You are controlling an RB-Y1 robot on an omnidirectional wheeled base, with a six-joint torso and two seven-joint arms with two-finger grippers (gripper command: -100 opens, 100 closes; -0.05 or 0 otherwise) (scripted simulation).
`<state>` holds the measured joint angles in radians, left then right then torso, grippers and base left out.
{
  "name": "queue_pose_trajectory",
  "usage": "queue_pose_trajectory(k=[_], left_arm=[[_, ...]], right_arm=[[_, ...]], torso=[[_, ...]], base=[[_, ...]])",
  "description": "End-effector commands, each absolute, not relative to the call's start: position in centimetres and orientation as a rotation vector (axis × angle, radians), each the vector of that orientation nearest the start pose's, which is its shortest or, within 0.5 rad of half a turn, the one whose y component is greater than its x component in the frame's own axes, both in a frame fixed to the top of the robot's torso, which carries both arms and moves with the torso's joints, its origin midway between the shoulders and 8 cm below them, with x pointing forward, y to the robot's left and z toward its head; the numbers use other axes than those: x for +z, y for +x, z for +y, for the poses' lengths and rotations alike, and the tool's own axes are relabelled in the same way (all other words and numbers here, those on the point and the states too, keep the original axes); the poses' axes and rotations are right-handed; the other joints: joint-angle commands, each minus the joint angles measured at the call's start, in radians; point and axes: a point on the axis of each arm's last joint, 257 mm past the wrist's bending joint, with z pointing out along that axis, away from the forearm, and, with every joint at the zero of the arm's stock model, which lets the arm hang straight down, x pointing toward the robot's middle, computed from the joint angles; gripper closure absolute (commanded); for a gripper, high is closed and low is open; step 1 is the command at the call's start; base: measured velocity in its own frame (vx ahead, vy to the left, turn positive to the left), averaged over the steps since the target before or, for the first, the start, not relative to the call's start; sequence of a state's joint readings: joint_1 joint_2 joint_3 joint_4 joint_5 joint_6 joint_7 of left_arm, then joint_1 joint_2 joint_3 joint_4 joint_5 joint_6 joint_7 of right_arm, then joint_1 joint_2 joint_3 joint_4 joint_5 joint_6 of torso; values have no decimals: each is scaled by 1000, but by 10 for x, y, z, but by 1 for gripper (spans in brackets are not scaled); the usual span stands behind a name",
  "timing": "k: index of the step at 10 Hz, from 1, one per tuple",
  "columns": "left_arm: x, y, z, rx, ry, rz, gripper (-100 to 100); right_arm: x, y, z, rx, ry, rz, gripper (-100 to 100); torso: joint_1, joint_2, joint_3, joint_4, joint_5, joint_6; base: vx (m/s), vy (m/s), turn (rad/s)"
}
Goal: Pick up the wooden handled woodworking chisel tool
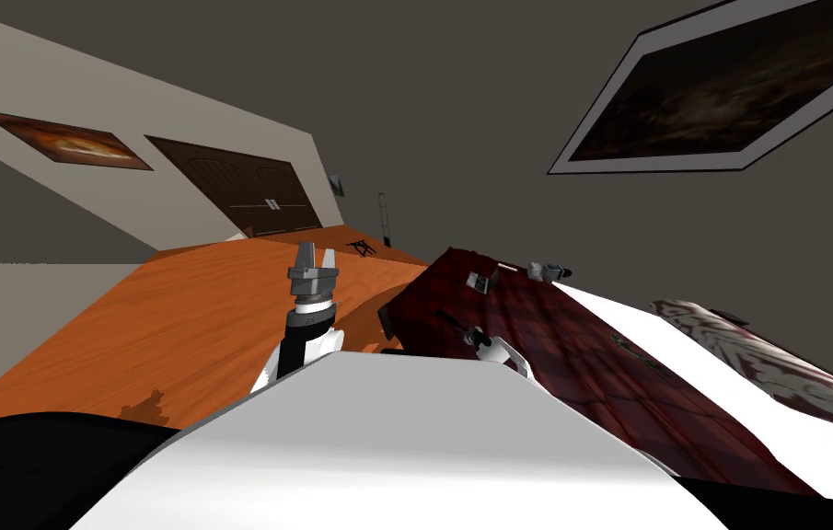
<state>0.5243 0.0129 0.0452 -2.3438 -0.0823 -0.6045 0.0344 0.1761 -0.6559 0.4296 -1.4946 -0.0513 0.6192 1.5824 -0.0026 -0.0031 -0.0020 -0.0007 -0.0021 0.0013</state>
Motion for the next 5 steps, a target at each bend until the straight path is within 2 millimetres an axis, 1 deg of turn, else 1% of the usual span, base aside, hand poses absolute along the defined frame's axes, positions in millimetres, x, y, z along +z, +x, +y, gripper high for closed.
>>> queue_pose_trajectory(k=[1,3,4,5], left_arm=[[62,310,274,-1265,-480,569,0],[62,310,274,-1265,-480,569,0],[62,310,274,-1265,-480,569,0],[62,310,274,-1265,-480,569,0]], right_arm=[[-492,338,-377,-448,-812,2468,100],[-482,342,-374,-443,-830,2460,100],[-484,341,-375,-444,-822,2462,100],[-484,340,-375,-445,-825,2463,0]], torso=[[0,0,0,0,0,0],[1,3,1,0,0,1],[2,3,2,1,1,1],[1,2,1,1,0,0]], base=[[-16,9,-88],[-36,22,-91],[-17,13,-18],[0,0,0]])
